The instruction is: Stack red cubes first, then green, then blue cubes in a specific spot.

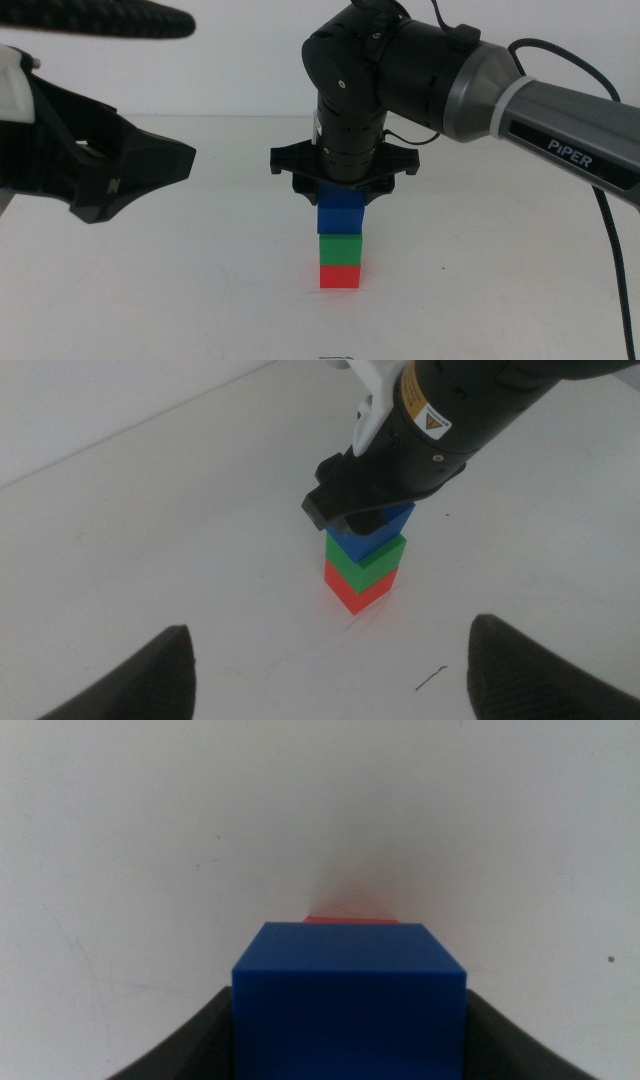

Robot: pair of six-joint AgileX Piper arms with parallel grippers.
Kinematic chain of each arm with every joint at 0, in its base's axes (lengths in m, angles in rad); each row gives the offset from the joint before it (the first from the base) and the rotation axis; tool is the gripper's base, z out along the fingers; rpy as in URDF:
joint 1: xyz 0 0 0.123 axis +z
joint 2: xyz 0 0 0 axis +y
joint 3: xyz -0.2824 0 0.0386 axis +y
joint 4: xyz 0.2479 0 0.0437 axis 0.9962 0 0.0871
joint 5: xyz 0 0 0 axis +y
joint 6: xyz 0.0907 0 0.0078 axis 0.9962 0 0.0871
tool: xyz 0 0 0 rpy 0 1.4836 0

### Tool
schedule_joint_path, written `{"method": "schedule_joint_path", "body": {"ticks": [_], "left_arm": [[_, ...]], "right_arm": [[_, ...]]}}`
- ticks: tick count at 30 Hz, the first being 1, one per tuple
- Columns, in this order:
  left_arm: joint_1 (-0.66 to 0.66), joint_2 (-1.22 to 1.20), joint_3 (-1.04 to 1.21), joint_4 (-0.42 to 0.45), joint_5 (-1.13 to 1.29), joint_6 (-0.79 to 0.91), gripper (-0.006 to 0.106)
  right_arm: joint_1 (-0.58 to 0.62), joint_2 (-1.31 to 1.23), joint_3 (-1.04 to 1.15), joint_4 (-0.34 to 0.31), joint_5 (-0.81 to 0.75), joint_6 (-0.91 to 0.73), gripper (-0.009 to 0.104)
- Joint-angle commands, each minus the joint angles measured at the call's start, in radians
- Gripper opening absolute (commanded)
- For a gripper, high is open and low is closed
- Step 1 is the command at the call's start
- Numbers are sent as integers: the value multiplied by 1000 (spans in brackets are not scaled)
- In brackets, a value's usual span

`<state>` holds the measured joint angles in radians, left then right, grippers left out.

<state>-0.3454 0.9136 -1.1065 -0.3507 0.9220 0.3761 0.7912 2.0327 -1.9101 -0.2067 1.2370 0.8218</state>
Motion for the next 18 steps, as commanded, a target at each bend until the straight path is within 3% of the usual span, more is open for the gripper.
{"method": "schedule_joint_path", "body": {"ticks": [1, 7, 18], "left_arm": [[-1, -6, -23, -28, -59, -3, 93], [-1, -6, -23, -28, -59, -3, 93], [-1, -6, -23, -28, -59, -3, 93]], "right_arm": [[2, -62, -22, -24, 64, 2, 53], [2, -62, -22, -25, 64, 2, 67], [-13, -253, -26, -92, 64, -50, 69]]}}
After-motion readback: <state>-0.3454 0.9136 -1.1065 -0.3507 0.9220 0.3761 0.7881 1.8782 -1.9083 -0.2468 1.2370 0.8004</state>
